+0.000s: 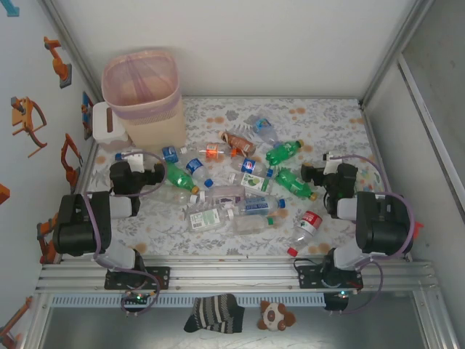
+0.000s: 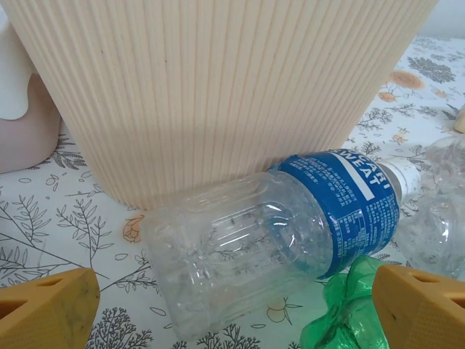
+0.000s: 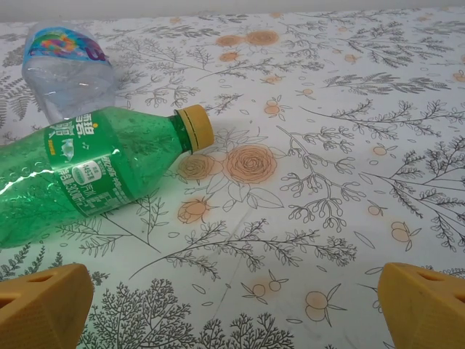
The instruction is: Put the plastic bottles in the bin
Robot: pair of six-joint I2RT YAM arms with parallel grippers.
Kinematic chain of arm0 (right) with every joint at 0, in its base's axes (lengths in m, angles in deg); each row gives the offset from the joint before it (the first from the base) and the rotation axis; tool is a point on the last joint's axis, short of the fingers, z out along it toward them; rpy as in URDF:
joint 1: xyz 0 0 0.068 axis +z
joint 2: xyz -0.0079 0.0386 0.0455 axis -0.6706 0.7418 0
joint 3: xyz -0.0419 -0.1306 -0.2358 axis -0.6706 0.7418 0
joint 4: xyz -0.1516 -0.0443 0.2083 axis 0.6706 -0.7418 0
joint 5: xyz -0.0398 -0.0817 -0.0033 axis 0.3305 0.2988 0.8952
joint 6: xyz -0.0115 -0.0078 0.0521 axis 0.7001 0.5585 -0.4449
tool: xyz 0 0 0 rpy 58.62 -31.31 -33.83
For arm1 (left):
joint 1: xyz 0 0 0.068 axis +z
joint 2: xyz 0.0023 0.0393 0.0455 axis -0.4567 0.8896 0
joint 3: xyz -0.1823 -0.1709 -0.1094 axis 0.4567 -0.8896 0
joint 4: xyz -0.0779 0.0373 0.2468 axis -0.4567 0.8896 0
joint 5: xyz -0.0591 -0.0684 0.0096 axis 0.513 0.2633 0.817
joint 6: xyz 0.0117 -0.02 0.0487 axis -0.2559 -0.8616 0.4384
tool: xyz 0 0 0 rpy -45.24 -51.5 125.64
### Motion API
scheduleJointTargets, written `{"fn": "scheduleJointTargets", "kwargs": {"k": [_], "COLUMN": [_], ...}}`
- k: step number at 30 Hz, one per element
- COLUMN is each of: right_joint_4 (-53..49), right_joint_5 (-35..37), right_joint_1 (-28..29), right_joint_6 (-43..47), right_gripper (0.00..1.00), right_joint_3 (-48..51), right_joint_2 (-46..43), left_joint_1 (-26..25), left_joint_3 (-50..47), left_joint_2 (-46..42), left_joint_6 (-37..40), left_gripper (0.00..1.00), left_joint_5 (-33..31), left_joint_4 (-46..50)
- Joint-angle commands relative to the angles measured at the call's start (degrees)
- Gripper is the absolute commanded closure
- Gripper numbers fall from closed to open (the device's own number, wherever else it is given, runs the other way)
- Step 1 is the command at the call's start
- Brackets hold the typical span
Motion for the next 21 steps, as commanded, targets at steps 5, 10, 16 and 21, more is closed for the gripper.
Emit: {"fn": "scheduleJointTargets", "kwargs": {"k": [5, 10, 16, 21], "right_joint_4": [2.14, 2.1, 2.14, 2.14], "right_joint_5": [-0.97, -0.97, -0.97, -0.97], "right_joint_1": [-0.19, -0.19, -0.17, -0.19], "right_joint_6": [0.75, 0.78, 0.78, 0.85], "right_gripper": [0.01, 0.01, 0.01, 0.01], "right_joint_3": [-0.62, -0.56, -0.56, -0.56], "right_joint_2": [0.34, 0.33, 0.34, 0.29], "left_joint_1": [0.28, 0.28, 0.11, 0.2], "left_joint_3": [-0.59, -0.71, -0.78, -0.71], "left_joint_2": [-0.41, -0.45, -0.55, -0.49], "left_joint_6": [1.11, 1.06, 1.11, 0.96], "left_gripper": [0.04, 0.04, 0.04, 0.04], "left_joint_5": [1.47, 1.45, 0.99, 0.99], "left_joint_4": [-1.71, -1.8, -1.95, -1.88]}}
